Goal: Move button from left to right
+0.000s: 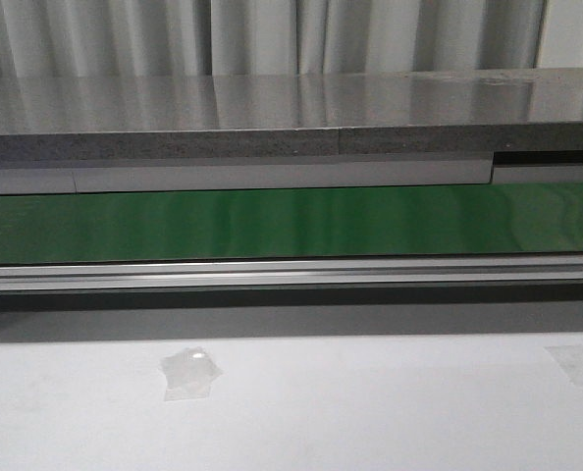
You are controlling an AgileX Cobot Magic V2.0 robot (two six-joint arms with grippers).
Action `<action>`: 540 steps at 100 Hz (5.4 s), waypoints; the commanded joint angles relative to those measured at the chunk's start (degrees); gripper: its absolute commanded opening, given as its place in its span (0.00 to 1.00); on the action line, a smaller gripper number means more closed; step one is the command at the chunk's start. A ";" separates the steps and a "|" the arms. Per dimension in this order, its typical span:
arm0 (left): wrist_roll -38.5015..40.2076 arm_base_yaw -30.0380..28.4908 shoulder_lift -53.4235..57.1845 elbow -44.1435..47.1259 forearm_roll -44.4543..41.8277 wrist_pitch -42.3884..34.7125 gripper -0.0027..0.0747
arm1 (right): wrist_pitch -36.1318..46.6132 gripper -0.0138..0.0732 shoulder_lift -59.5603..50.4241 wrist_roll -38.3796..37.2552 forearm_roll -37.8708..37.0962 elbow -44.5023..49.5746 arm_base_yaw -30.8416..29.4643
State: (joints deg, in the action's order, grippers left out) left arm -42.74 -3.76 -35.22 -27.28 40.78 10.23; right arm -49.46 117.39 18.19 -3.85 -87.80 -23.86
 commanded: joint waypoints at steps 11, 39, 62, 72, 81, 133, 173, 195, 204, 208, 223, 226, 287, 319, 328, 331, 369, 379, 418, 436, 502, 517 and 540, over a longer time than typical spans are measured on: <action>0.00 0.52 -0.09 -1.67 0.97 -3.44 0.01 | 0.79 0.81 -3.46 -1.44 -0.01 -1.77 -0.33; 0.00 0.52 -0.09 -1.67 0.97 -3.44 0.01 | 0.71 0.83 -6.54 -2.72 -1.48 -4.27 -0.33; 0.00 0.52 -0.09 -1.67 0.97 -3.44 0.01 | 2.32 0.83 -12.81 -4.36 1.95 -6.50 0.70; 0.00 0.52 -0.09 -1.67 0.97 -3.44 0.01 | 4.43 0.83 -15.50 -4.36 5.14 -6.50 2.56; 0.00 0.52 -0.09 -1.67 0.97 -3.44 0.01 | 6.34 0.83 -18.14 -4.30 7.08 -6.45 5.15; 0.00 0.52 -0.09 -1.67 0.97 -3.44 0.01 | 20.78 0.83 -37.99 -4.24 9.11 10.48 20.81; 0.00 0.52 -0.09 -1.67 0.97 -3.44 0.01 | 35.84 0.83 -59.92 -4.24 14.04 40.70 24.49; 0.00 0.52 -0.09 -1.67 0.97 -3.44 0.01 | 37.83 0.83 -75.29 -4.24 16.04 54.24 25.95; 0.00 0.52 -0.09 -1.67 0.97 -3.44 0.01 | 37.43 0.83 -81.75 -4.24 17.49 57.03 26.10; 0.00 0.52 -0.09 -1.67 0.97 -3.44 0.01 | 36.59 0.83 -84.10 -4.24 17.83 58.02 26.10; 0.00 0.52 -0.09 -1.67 0.97 -3.44 0.01 | 30.13 0.83 -91.64 -4.24 17.88 59.52 26.10; 0.00 0.52 -0.09 -1.67 0.97 -3.44 0.01 | 28.73 0.83 -92.47 -4.24 17.88 59.52 26.10; 0.00 0.52 -0.09 -1.67 0.97 -3.44 0.01 | 24.69 0.08 -94.25 -4.24 17.94 59.52 26.10; 0.00 0.52 -0.09 -1.67 0.97 -3.44 0.01 | 24.53 0.08 -94.25 -4.24 17.94 59.52 26.10; 0.00 0.52 -0.09 -1.67 0.97 -3.44 0.01 | 24.53 0.08 -94.25 -4.24 17.94 59.52 26.10; 0.00 0.52 -0.09 -1.67 0.97 -3.44 0.01 | 24.53 0.08 -94.25 -4.24 17.94 59.52 26.10; 0.00 0.52 -0.09 -1.67 0.97 -3.44 0.01 | 31.02 0.08 -95.41 -9.41 14.38 61.95 26.10; 0.00 0.52 -0.09 -1.67 0.97 -3.44 0.01 | 33.61 0.08 -98.24 -17.53 8.55 64.57 26.10; 0.00 0.52 -0.09 -1.67 0.97 -3.44 0.01 | 38.72 0.08 -116.71 -23.71 4.26 79.15 26.10; 0.00 0.52 -0.09 -1.67 0.97 -3.33 0.01 | 41.46 0.08 -119.02 -23.77 3.85 83.71 26.17; 0.00 0.52 -0.09 -1.67 0.97 -3.33 0.01 | 46.38 0.08 -119.07 -23.77 3.85 88.51 26.62; 0.00 0.52 -0.09 -1.67 0.97 -3.33 0.01 | 46.38 0.08 -119.07 -23.77 3.85 88.51 26.62; 0.00 0.52 -0.09 -1.67 0.97 -3.33 0.01 | 46.38 0.08 -119.07 -23.77 3.85 88.51 26.62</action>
State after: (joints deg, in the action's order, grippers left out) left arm -42.74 -3.76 -35.22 -27.28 40.78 10.23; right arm -7.78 -0.64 -5.66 0.79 1.60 2.74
